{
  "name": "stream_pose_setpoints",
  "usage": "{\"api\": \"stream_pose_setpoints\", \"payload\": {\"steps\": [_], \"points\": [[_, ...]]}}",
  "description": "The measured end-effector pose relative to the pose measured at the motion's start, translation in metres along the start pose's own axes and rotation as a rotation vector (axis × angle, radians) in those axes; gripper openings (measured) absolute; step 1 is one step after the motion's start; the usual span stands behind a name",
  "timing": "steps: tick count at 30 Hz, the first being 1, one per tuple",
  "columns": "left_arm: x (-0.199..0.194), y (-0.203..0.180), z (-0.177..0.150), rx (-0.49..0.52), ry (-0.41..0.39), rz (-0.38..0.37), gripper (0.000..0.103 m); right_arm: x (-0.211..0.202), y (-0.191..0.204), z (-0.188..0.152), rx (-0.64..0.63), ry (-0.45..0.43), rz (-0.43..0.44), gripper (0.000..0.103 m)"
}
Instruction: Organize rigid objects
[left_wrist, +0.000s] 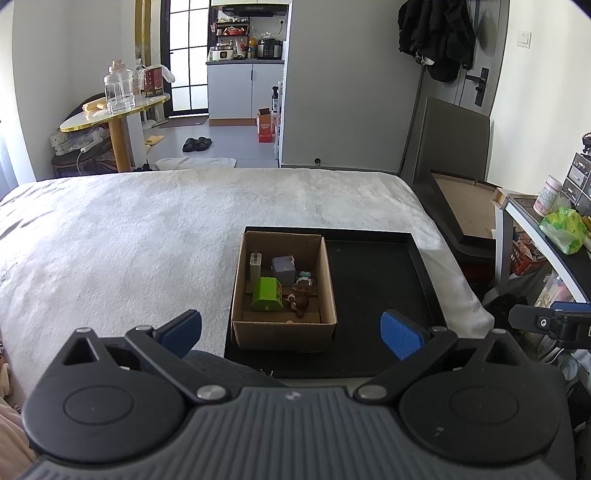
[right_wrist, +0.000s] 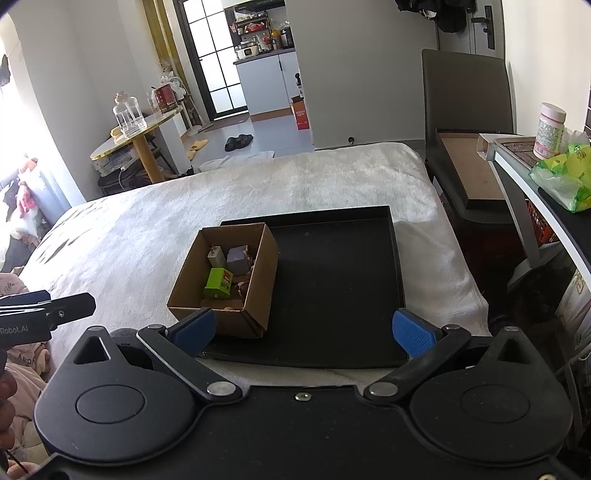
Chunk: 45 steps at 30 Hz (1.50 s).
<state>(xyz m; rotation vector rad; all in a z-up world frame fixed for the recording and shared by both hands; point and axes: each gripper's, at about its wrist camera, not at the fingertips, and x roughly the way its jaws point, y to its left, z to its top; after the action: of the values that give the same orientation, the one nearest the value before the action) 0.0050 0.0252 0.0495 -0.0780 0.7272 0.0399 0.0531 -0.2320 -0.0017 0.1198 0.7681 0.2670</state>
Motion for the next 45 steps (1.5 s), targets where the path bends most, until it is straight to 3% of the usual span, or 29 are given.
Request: {"api": "stream_pose_setpoints", "payload": {"steps": [45], "points": [[0.0042,-0.0041,-0.0024,0.009,0.008,-0.001,0.102,0.0025,-0.0008,-0.0057,0.0,0.015,-0.003,0.103]]}}
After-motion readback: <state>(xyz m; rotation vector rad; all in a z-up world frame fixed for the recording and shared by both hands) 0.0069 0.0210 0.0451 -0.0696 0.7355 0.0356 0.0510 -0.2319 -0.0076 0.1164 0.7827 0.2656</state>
